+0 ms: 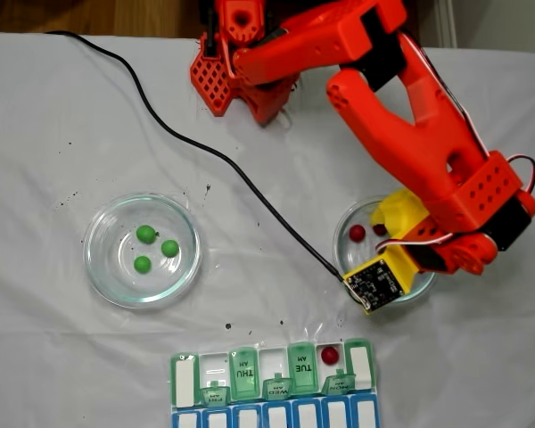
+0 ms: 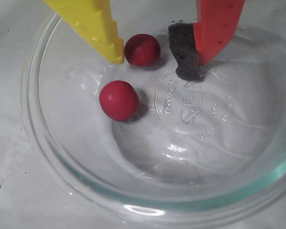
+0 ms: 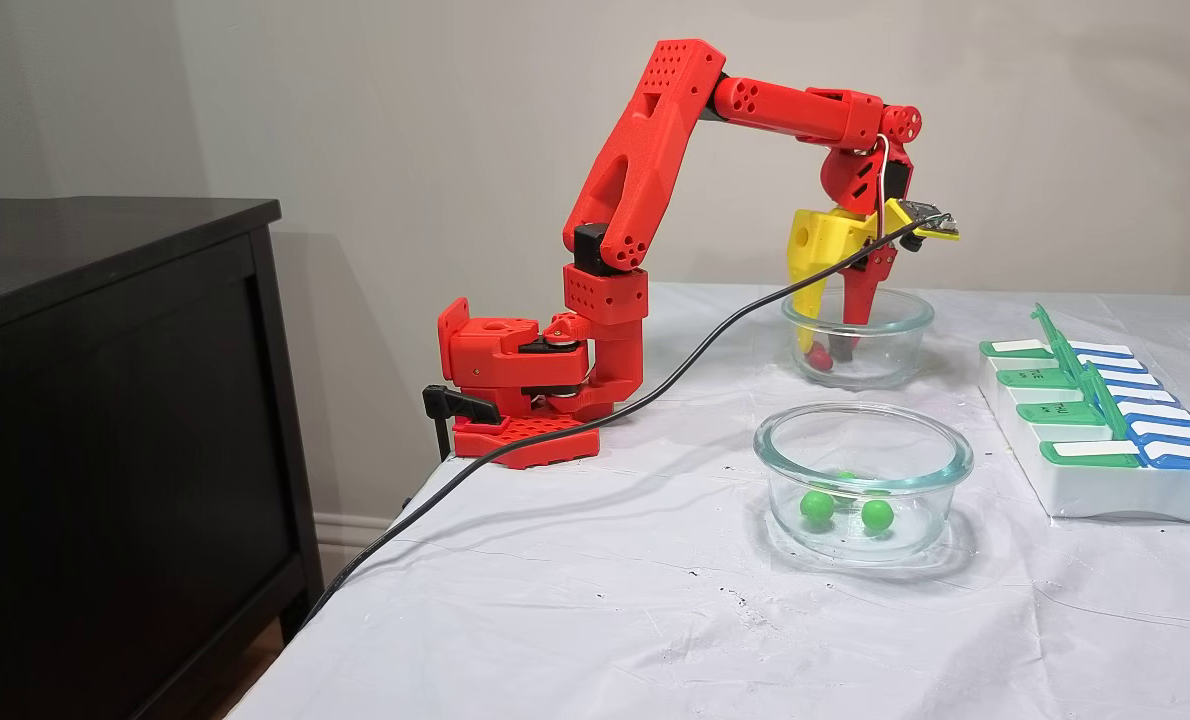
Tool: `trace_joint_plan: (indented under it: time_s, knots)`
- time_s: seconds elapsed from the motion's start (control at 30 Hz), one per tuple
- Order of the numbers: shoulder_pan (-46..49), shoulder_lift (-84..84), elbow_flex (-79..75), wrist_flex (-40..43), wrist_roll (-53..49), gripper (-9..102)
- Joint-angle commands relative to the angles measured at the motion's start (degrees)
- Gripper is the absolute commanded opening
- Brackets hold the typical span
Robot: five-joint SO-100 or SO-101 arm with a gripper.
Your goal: Sort medicines into box.
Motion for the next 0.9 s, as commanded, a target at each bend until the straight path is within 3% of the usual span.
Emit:
trace_joint_plan:
  time_s: [0.0,0.87]
  knots:
    - [-0.8,0.3,-3.4,1.1,0.6,16]
    - [0.3,-4.2,-7.8,1.4,0.8,16]
